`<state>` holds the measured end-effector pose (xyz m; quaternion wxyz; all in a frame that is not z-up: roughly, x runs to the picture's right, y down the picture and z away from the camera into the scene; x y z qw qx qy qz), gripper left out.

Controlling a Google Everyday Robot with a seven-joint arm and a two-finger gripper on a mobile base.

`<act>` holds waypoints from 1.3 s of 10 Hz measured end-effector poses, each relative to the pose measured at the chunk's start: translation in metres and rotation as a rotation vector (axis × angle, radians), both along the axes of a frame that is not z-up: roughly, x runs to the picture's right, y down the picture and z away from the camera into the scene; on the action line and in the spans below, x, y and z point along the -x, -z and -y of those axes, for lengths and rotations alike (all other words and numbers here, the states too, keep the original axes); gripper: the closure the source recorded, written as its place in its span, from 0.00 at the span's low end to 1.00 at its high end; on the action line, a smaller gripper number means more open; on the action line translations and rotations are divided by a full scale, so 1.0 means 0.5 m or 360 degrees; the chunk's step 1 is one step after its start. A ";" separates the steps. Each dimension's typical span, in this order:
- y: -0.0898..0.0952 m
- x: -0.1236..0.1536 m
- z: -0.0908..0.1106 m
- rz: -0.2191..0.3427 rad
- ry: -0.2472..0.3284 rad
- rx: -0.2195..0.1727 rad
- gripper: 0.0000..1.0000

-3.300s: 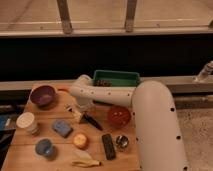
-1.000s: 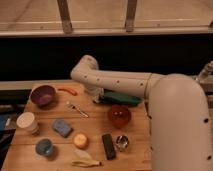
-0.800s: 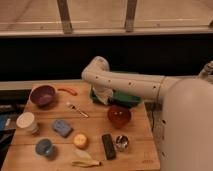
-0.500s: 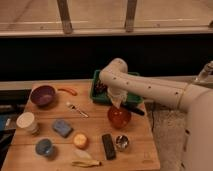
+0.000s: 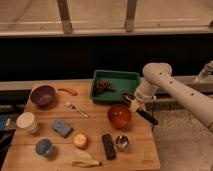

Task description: Wipe red bowl with brush

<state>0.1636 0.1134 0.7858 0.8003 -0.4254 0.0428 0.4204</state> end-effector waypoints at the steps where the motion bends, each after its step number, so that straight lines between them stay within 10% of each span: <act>1: 0.001 0.009 0.001 0.0020 0.0026 0.0019 1.00; 7: 0.049 0.149 -0.028 0.0101 0.0445 0.0190 1.00; 13: 0.083 0.136 -0.061 0.0063 0.0495 0.0232 1.00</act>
